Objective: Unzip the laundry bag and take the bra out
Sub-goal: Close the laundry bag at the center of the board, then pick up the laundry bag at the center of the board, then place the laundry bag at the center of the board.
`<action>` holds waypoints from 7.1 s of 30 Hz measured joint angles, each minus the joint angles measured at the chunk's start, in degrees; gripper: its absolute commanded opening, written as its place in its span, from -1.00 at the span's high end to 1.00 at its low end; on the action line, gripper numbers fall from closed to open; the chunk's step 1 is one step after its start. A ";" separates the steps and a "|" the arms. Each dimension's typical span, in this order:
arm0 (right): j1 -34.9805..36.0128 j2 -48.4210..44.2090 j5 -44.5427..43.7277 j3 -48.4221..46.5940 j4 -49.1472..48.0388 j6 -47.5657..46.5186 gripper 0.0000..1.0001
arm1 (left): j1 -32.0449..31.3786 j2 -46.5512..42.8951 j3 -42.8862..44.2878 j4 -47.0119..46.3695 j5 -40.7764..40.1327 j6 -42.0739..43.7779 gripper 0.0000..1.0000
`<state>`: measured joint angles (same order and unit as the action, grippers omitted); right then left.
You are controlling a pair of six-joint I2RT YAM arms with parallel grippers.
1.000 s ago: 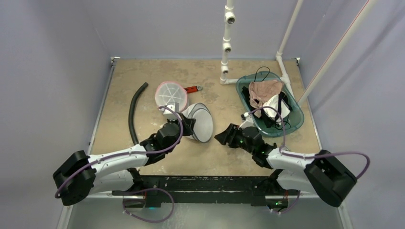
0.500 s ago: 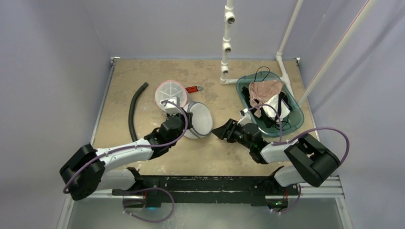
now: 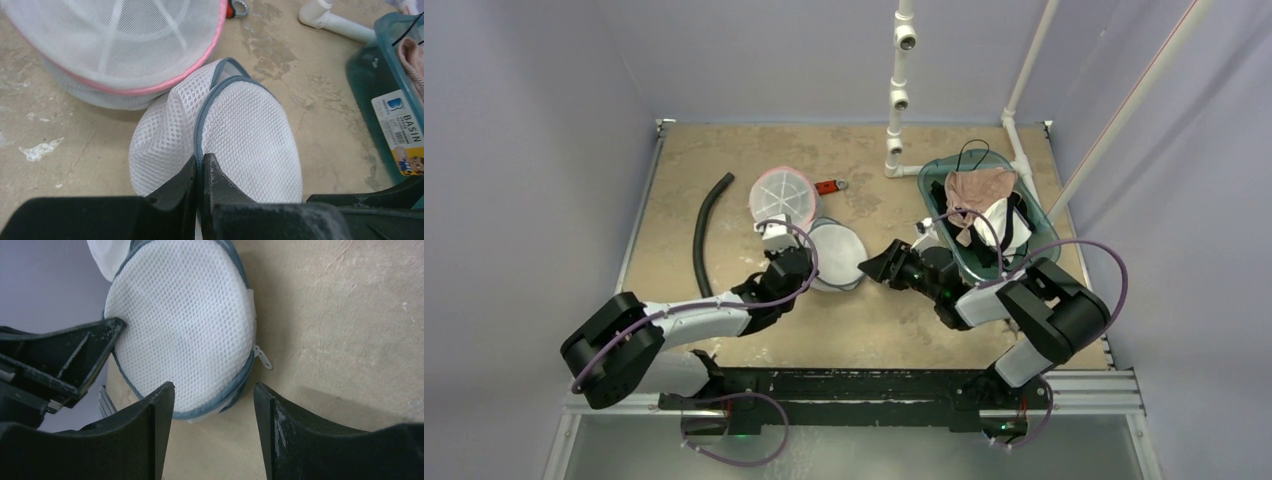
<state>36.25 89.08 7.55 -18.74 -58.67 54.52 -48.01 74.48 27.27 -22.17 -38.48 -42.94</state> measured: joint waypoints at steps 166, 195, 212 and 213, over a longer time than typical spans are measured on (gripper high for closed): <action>-0.66 -22.34 -4.33 4.28 25.00 -10.05 1.00 | 1.66 21.94 30.95 22.10 20.68 26.97 0.57; -6.05 -32.48 8.63 6.34 27.69 -1.62 1.00 | 3.85 -3.45 0.63 10.67 33.05 -4.61 1.00; -6.05 -19.54 8.24 8.68 18.49 -1.70 1.00 | 3.63 -13.44 -0.72 23.39 28.39 -11.61 0.07; -6.05 -19.76 8.09 8.61 18.75 -2.10 1.00 | 3.61 -15.56 0.07 25.68 27.28 -11.06 0.04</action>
<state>30.20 69.32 15.64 -10.13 -39.92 52.42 -44.40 58.92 27.33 3.51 -11.20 -54.00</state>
